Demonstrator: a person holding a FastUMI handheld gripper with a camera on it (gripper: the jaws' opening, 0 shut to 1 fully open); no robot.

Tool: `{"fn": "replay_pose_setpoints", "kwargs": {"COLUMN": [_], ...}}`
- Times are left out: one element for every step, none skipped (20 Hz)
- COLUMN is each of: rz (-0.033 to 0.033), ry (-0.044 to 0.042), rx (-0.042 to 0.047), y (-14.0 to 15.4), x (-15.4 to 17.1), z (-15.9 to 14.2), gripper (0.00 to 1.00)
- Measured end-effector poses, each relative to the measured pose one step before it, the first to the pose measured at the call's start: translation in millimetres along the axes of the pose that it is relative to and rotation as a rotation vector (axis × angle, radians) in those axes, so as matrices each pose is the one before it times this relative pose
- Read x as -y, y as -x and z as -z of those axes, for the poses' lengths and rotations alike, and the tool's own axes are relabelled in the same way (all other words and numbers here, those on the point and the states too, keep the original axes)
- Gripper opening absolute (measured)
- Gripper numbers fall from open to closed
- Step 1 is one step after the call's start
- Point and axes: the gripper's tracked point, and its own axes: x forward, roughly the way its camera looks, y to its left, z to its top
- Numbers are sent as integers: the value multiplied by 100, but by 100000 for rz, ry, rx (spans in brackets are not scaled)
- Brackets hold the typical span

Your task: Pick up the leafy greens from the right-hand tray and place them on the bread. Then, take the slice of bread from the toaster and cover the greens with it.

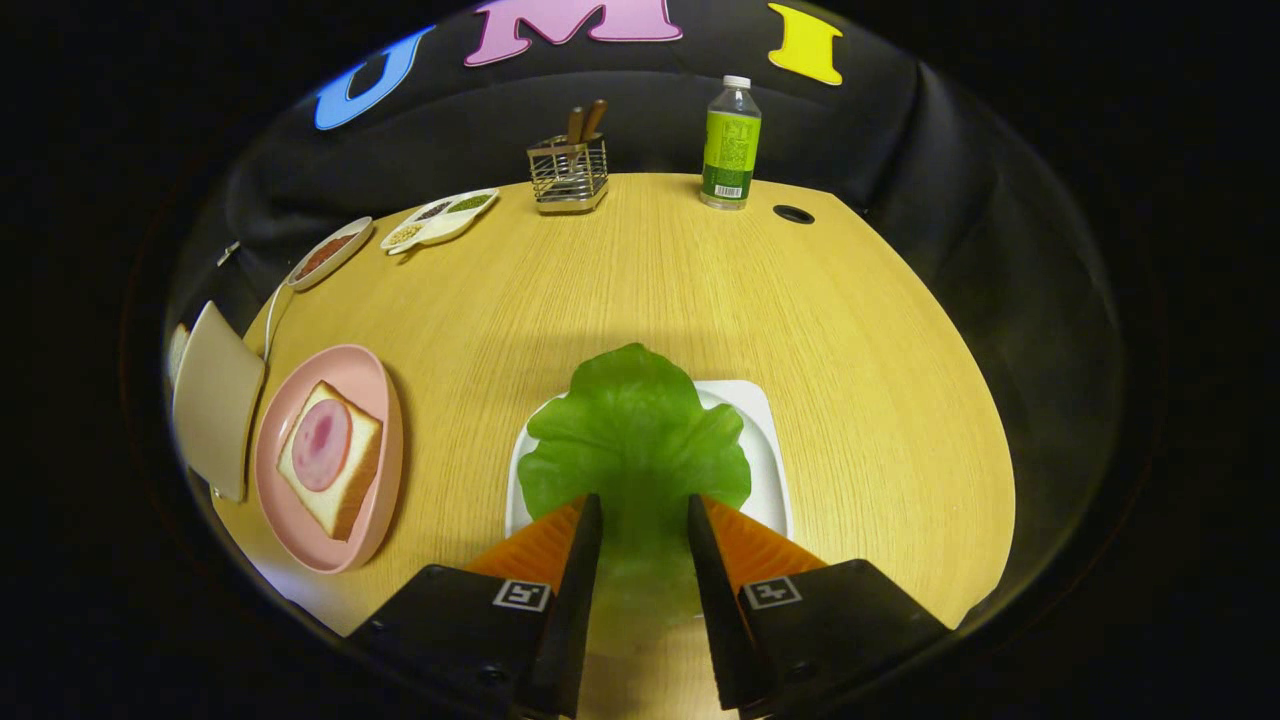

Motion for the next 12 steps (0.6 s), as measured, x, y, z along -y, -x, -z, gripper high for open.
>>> {"fn": "replay_pose_setpoints", "kwargs": {"rz": [599,-380,-306,677,-267,681,-253,-725,-649,-815,-388,1378], "ry": [-1095,-1211,20,-624,-631,-109,-909,11,-473,-726,-1392,-1943], "rx": [-645,-801,-688,-217,-965,-638,-521,-268,-488,-637,-378,150], "y": [-15,134,-105,-174,158,141,-89,11,34,127,122,147], "x": [327,-21,31,317,-4,167,52,13,-41,26,64,329], "z": [14,-9,19,-32,-13,-48,-61,-119,88,-23,-117,-229], "gripper": [42,30,25,19,14,13,12,10,8,8,8,8]}}
